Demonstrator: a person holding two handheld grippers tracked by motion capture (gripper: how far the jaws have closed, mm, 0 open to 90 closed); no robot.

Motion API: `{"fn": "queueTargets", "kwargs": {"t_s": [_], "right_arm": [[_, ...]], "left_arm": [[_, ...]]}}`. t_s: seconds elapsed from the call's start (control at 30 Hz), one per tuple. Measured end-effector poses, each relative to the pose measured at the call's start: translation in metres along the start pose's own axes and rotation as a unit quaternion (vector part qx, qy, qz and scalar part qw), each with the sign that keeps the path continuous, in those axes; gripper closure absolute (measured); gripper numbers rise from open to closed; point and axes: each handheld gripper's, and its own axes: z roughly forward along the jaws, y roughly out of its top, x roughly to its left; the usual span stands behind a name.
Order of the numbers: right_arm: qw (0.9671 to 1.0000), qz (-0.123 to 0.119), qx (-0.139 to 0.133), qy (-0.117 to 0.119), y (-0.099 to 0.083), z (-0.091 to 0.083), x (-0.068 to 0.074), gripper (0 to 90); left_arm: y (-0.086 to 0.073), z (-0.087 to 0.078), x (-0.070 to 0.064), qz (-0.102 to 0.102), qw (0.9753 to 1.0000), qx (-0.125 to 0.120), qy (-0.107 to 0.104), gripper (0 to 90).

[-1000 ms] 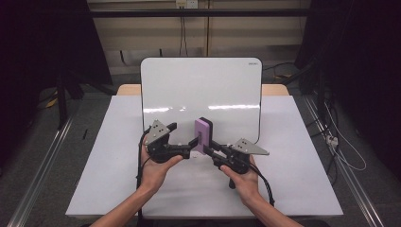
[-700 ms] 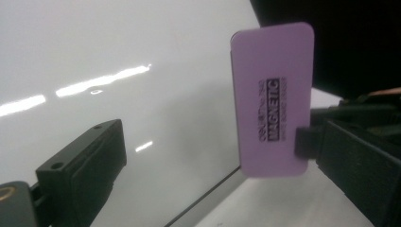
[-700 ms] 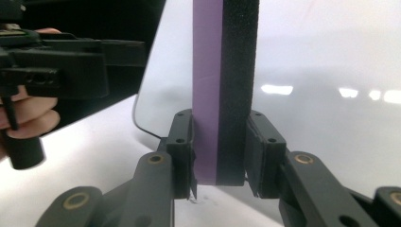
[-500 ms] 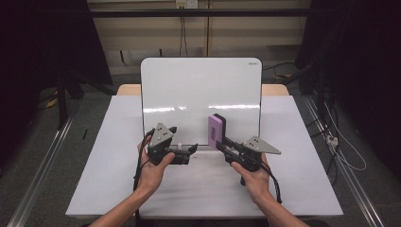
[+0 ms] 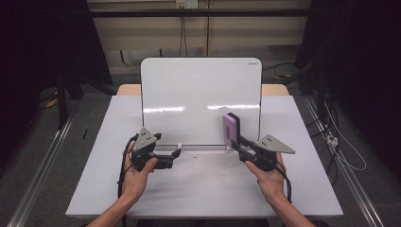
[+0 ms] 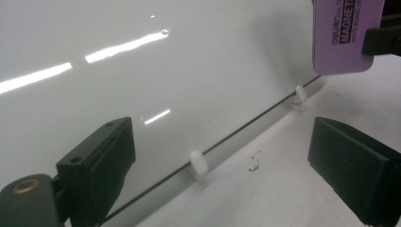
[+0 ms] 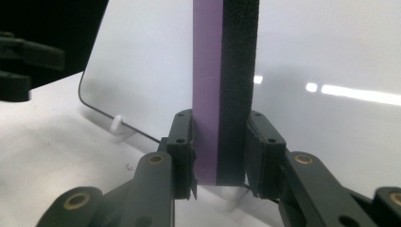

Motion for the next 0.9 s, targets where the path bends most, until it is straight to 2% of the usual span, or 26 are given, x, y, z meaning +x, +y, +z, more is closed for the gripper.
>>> {"fn": "queueTargets", "kwargs": {"t_s": [0.07, 0.13, 0.27, 0.37, 0.43, 0.5, 0.6, 0.7, 0.73, 0.8, 0.87, 0.9], "right_arm": [[0.9999, -0.011, 0.001, -0.01, 0.002, -0.004, -0.002, 66.6], [0.9995, -0.025, 0.004, -0.017, 0.004, -0.008, -0.004, 66.6], [0.9986, -0.035, 0.019, -0.033, 0.004, -0.013, -0.008, 66.6], [0.9978, -0.043, 0.027, -0.044, 0.004, -0.016, -0.012, 66.6], [0.997, -0.048, 0.031, -0.052, 0.005, -0.017, -0.014, 66.6], [0.9964, -0.051, 0.034, -0.059, 0.006, -0.018, -0.016, 66.6], [0.9945, -0.06, 0.046, -0.072, 0.007, -0.019, -0.018, 66.6], [0.992, -0.075, 0.058, -0.084, 0.006, -0.02, -0.019, 66.6], [0.9919, -0.075, 0.059, -0.084, 0.007, -0.02, -0.019, 66.7], [0.9896, -0.087, 0.065, -0.094, 0.008, -0.021, -0.02, 66.7], [0.9886, -0.09, 0.069, -0.1, 0.009, -0.021, -0.021, 66.7], [0.9869, -0.099, 0.071, -0.106, 0.009, -0.02, -0.022, 66.7]], "left_arm": [[-0.002, -0.005, 0.001, 0.005, 1.0, 0.002, 0.006, 8.1], [-0.005, -0.01, 0.002, -0.006, 1.0, -0.001, -0.004, 8.0], [-0.015, -0.018, 0.004, 0.0, 0.9999, -0.003, 0.016, 6.8], [-0.024, -0.023, 0.006, 0.002, 0.9998, 0.002, 0.02, 5.5], [-0.031, -0.027, 0.008, 0.004, 0.9995, 0.003, 0.03, 4.9], [-0.036, -0.03, 0.011, -0.001, 0.9997, -0.004, 0.022, 4.6], [-0.041, -0.034, 0.013, -0.002, 0.9998, -0.013, 0.016, 3.7], [-0.042, -0.038, 0.014, 0.007, 0.9994, -0.016, 0.028, 4.3], [-0.043, -0.039, 0.014, 0.001, 0.9994, -0.02, 0.029, 4.3], [-0.044, -0.039, 0.015, -0.009, 0.9993, -0.018, 0.032, 4.3], [-0.046, -0.038, 0.014, -0.012, 0.9991, -0.014, 0.037, 4.6], [-0.047, -0.037, 0.013, -0.014, 0.9992, -0.011, 0.034, 4.6]]}}
